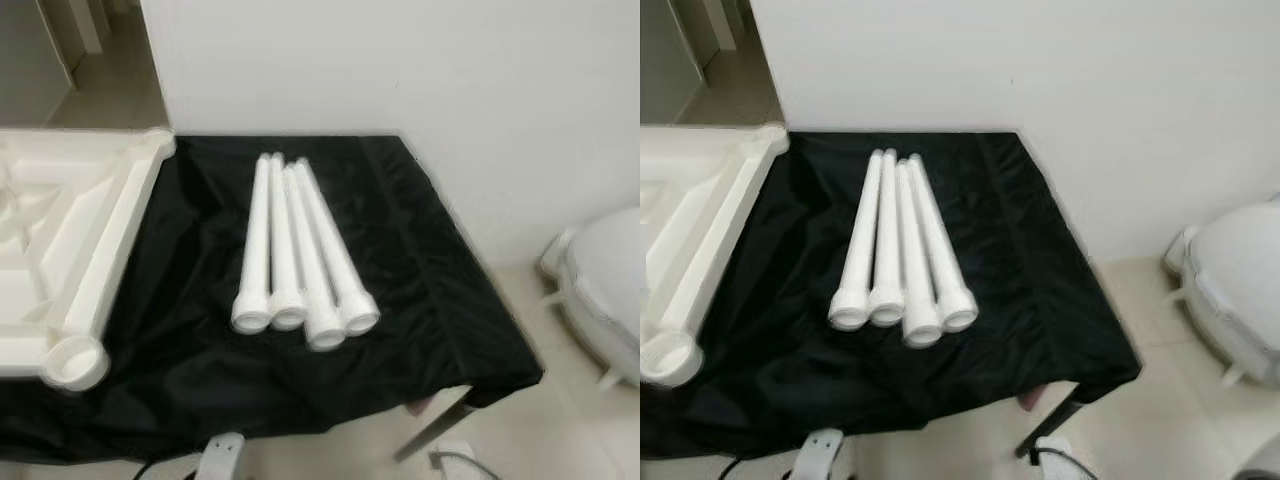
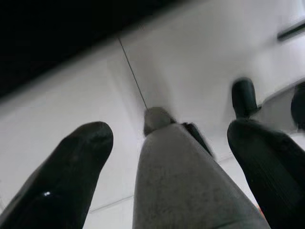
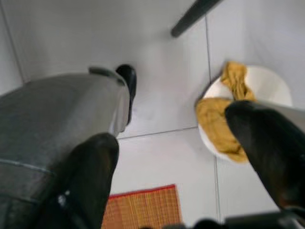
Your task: Building children table
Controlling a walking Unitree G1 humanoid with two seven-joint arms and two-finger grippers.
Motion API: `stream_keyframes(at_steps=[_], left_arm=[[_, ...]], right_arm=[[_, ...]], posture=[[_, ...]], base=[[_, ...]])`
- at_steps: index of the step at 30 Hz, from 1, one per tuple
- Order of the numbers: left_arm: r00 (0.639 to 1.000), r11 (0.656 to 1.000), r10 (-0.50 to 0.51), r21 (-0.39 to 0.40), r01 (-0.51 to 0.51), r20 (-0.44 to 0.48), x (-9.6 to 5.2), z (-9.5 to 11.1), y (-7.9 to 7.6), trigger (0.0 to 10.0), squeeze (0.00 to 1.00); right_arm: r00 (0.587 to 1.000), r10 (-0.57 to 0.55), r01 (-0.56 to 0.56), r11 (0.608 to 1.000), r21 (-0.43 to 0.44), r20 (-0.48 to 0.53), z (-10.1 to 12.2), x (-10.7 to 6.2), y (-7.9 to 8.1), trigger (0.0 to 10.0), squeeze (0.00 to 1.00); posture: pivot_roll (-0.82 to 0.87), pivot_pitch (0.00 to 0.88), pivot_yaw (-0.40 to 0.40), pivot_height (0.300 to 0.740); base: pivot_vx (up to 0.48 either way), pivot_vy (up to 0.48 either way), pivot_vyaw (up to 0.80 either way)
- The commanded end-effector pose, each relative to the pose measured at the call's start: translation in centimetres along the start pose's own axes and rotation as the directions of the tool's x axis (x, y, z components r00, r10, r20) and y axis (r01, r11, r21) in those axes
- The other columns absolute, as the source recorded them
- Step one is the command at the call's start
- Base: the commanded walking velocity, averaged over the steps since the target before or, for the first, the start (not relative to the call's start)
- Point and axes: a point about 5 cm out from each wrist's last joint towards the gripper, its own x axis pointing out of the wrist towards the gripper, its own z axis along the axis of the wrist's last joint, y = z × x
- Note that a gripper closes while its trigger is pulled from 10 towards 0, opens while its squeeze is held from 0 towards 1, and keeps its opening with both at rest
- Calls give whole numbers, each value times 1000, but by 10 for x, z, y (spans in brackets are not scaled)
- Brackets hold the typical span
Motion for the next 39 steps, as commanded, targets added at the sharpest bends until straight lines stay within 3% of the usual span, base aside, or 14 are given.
stream_keyframes(at_steps=[1,15,33,39], left_arm=[[992,953,97,-295,-68,86,-8,-6,33,10000,0],[993,955,97,-288,-72,72,-8,-9,30,10000,0],[990,964,98,-255,-70,99,-8,-4,33,10000,0],[994,983,59,-181,-41,96,-9,-8,31,10000,0]], right_arm=[[985,50,-69,992,107,168,20,-1,0,10000,0],[986,62,-74,994,78,153,19,0,3,10000,0],[984,70,-80,995,52,162,23,0,-4,10000,0],[981,96,-100,995,15,167,25,0,3,10000,0]], posture=[[46,0,-1,740],[49,0,-12,740],[55,0,-17,740],[53,0,-13,740]], base=[[0,454,0],[0,443,0],[0,0,0],[0,0,0]])
